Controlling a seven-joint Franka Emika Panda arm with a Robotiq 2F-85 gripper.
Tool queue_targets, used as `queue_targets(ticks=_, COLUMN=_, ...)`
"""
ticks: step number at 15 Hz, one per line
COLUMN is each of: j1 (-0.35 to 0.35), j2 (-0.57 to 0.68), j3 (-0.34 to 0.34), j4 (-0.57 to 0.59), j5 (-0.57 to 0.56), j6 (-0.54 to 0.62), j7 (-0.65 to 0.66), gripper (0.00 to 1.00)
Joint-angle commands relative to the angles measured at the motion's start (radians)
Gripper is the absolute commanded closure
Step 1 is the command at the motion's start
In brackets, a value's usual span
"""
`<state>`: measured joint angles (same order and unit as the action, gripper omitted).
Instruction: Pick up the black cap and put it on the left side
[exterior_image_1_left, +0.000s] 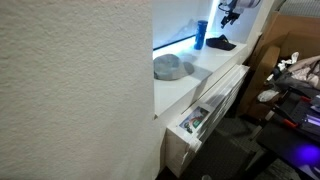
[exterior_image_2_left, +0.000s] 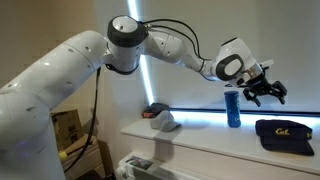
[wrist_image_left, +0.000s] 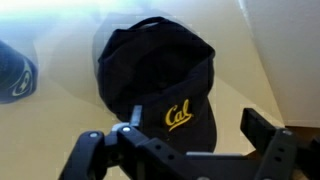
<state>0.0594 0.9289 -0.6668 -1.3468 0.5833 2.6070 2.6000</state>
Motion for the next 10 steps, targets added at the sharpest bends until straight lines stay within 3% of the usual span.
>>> queue_targets(ticks=1, j1=0.011, j2=0.018, j3=-0.054, j4=0.01, j5=0.076, j6=-0.022, j7=-0.002, gripper=0.0)
queue_targets(ticks=2, j1=-0.043, j2=-0.015, j3=0.009, j4=0.009, j5=-0.025, j6=0.003, j7=0.046, gripper=0.0)
queue_targets(ticks=6, j1=-0.04, j2=-0.015, j3=0.027, j4=0.008, j5=-0.032, j6=0.005, j7=0.047, gripper=0.0)
queue_targets(ticks=7, j1=-0.018, j2=0.003, j3=-0.037, j4=0.018, j5=0.078, j6=-0.011, j7=-0.031, gripper=0.0)
queue_targets(ticks=8, j1=-0.048, j2=0.015, j3=-0.012, j4=0.054, j5=0.074, j6=-0.035, j7=-0.018, gripper=0.0)
queue_targets(ticks=10, j1=-0.046, j2=0.07, j3=-0.069, j4=0.092, j5=0.135, j6=-0.067, j7=0.001, gripper=0.0)
